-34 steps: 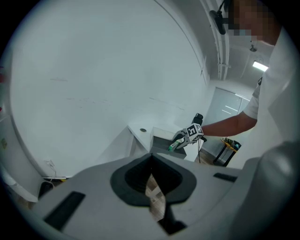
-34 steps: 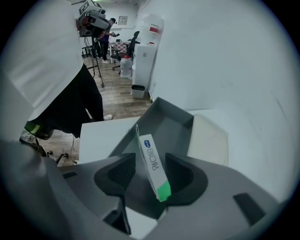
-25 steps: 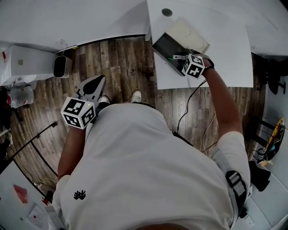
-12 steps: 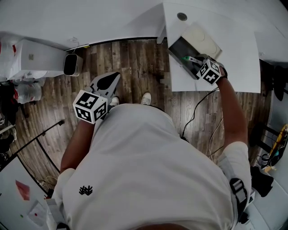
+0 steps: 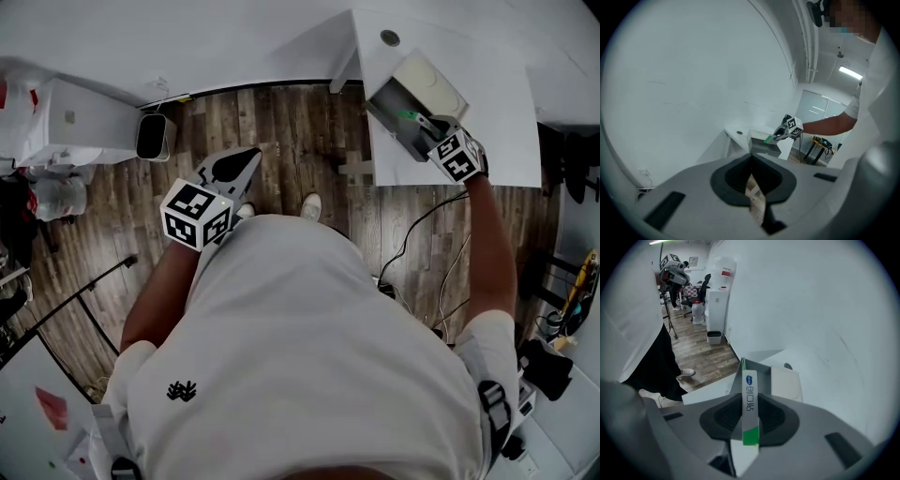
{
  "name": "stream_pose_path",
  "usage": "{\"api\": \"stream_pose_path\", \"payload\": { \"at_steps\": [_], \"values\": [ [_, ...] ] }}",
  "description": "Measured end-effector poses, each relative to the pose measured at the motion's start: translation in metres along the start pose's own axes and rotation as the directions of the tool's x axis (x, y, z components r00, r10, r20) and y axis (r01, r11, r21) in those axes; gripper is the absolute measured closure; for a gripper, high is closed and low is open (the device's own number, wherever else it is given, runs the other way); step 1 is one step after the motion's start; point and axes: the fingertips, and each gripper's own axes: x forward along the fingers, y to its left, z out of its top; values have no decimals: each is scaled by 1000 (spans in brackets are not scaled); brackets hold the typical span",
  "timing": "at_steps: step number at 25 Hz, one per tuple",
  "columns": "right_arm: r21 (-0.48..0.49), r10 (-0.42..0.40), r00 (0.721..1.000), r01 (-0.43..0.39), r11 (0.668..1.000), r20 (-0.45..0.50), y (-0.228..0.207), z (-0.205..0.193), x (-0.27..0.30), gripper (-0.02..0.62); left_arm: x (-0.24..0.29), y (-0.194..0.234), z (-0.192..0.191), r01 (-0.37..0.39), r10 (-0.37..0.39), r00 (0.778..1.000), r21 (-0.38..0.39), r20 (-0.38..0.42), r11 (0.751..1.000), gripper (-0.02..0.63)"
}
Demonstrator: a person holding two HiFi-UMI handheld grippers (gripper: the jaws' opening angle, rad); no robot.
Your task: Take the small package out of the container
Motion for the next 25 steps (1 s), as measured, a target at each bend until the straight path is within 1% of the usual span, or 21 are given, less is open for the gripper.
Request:
{"api": "stream_pose_path", "payload": {
  "at_steps": [4, 7, 10, 14, 19, 22, 25],
  "values": [
    [102, -53, 999, 53, 993, -1, 9, 11, -24, 498, -18, 9, -5, 37, -37, 999, 7, -1, 999, 600],
    [185, -71, 997, 68, 980, 8, 26, 24, -39, 499, -30, 14, -12, 61, -61, 998, 10, -7, 998, 600],
    [247, -87, 996, 85, 965, 0, 47, 31, -56, 499, -40, 14, -17, 100, -99, 995, 26, -11, 995, 600],
    [300, -105, 994, 104, 948, -12, 80, 43, -70, 499, -55, 21, -21, 143, -143, 990, 45, -10, 989, 600],
    [360, -128, 992, 125, 925, -17, 130, 63, -86, 499, -79, 31, -37, 184, -184, 983, 55, -18, 981, 600],
    [403, -136, 991, 131, 906, -16, 162, 73, -94, 499, -92, 36, -48, 202, -201, 979, 52, -38, 978, 600],
    [455, -146, 989, 137, 880, -15, 195, 84, -100, 499, -103, 42, -58, 225, -222, 974, 57, -53, 973, 600]
  ]
}}
